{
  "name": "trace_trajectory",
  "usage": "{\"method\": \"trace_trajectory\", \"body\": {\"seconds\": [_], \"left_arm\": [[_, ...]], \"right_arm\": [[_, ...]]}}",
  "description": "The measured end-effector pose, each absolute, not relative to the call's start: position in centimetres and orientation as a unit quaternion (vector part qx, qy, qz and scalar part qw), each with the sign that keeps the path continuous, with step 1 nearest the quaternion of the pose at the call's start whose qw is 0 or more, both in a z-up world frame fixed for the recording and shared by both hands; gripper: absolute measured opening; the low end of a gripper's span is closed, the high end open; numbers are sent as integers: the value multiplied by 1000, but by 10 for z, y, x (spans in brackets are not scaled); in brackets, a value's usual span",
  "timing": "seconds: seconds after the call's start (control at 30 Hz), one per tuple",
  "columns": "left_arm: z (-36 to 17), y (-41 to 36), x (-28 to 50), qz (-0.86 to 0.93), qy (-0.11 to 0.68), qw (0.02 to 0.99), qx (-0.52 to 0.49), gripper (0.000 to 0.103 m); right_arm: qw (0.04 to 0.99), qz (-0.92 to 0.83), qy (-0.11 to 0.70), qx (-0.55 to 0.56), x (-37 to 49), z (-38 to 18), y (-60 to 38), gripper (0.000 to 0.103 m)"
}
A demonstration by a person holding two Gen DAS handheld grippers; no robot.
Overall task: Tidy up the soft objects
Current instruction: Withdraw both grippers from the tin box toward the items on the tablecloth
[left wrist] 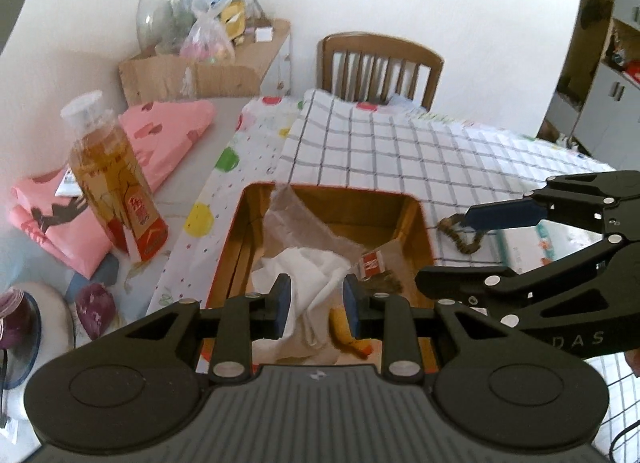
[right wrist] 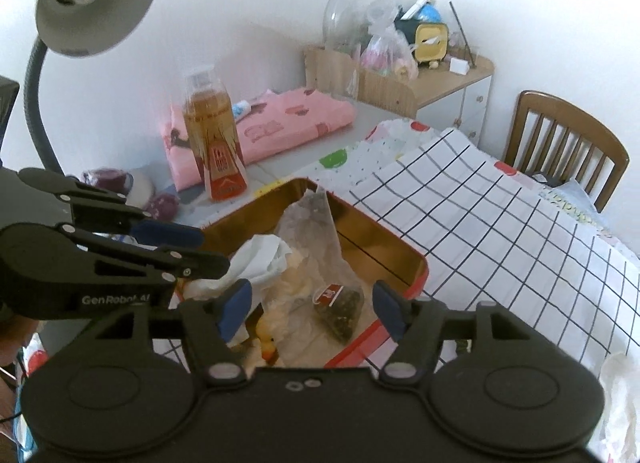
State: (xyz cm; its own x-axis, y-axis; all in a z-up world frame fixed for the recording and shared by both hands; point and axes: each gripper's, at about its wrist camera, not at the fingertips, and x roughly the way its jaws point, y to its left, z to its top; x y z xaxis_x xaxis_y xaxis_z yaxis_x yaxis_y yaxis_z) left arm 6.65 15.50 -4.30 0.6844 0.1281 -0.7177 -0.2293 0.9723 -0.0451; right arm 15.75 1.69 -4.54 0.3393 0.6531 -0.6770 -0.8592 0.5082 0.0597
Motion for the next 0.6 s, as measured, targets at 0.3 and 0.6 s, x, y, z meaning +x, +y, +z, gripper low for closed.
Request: {"method": "trace_trajectory", "body": {"seconds": [0.3, 0.6], "left_arm": [[-22, 128, 58, 70, 357, 931, -46, 27], [-15, 101, 59, 36, 345, 937, -31, 27]], "right_arm": [[825, 459, 308, -117, 145, -24, -18, 75], [846, 431, 302, -91, 133, -15, -63, 81]]}}
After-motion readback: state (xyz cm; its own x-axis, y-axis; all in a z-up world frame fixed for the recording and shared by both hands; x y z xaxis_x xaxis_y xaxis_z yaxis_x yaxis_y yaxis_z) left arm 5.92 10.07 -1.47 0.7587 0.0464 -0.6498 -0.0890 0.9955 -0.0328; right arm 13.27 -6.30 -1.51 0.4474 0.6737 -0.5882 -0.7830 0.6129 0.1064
